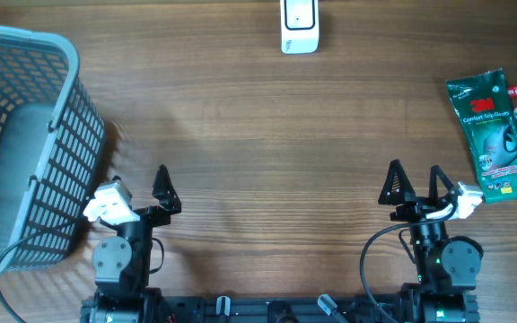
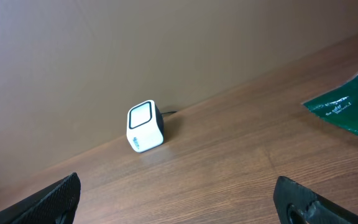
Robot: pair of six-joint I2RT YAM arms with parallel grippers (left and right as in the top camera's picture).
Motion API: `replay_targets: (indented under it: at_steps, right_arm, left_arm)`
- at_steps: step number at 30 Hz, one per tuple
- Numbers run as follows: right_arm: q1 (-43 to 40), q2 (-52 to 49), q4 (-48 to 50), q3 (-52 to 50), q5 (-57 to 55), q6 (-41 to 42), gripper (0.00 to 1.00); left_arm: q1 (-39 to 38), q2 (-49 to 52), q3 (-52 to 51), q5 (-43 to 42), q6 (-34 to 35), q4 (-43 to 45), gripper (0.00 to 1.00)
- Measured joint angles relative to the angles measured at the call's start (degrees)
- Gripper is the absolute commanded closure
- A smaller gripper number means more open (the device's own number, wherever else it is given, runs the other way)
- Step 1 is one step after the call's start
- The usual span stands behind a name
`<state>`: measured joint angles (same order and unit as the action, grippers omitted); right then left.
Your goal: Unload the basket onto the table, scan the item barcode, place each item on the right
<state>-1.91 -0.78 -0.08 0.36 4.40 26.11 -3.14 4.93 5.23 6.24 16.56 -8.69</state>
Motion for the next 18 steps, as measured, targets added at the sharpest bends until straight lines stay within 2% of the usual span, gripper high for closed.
replay_targets:
  at_steps: [4,11,15,18]
  right_arm:
    - [0.0,0.0,0.02,0.0,0.0,0.0,0.0]
    - [0.0,0.0,0.02,0.0,0.0,0.0,0.0]
    - [0.0,0.0,0.02,0.0,0.0,0.02,0.0]
    - [0.0,0.0,0.0,0.0,0.0,0.02,0.0]
  left_arm:
    - [1.75,-2.27,-2.21,-0.17,-0.76,0.39,0.0]
    - [1.81,-4.09,-2.54,-0.37,-5.81,1.05,0.0]
    - [1.81,-4.15,-3.76,-2.99,-10.58,5.64,0.0]
    - [1.81,-4.13,-4.15,-4.26,-12.52,4.59,0.0]
